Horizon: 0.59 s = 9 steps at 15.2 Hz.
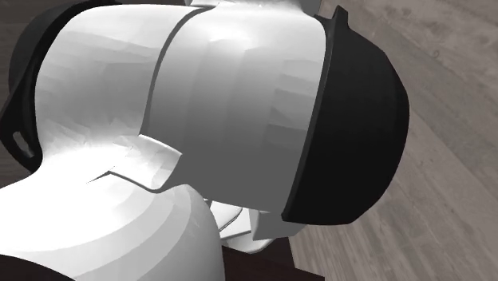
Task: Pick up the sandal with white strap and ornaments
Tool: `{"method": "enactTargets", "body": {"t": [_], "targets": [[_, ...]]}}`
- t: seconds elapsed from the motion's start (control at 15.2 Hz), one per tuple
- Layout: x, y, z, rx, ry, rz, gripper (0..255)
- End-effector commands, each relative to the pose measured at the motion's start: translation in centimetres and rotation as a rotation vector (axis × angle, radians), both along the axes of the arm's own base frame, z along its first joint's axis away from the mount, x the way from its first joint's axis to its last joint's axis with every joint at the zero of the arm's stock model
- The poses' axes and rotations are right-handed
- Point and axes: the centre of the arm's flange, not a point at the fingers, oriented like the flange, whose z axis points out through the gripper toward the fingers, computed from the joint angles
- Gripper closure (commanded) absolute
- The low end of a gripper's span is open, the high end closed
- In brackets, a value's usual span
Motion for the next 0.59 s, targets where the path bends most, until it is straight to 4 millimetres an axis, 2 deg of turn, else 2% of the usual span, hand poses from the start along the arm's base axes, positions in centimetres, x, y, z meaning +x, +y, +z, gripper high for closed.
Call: {"method": "enactTargets", "body": {"t": [0.0,0.4,0.53], "targets": [[0.0,0.0,0.9,0.000,0.000,0.000,255],[0.0,0.0,4.1,0.000,0.000,0.000,255],[0.0,0.0,4.2,0.000,0.000,0.000,255]]}}
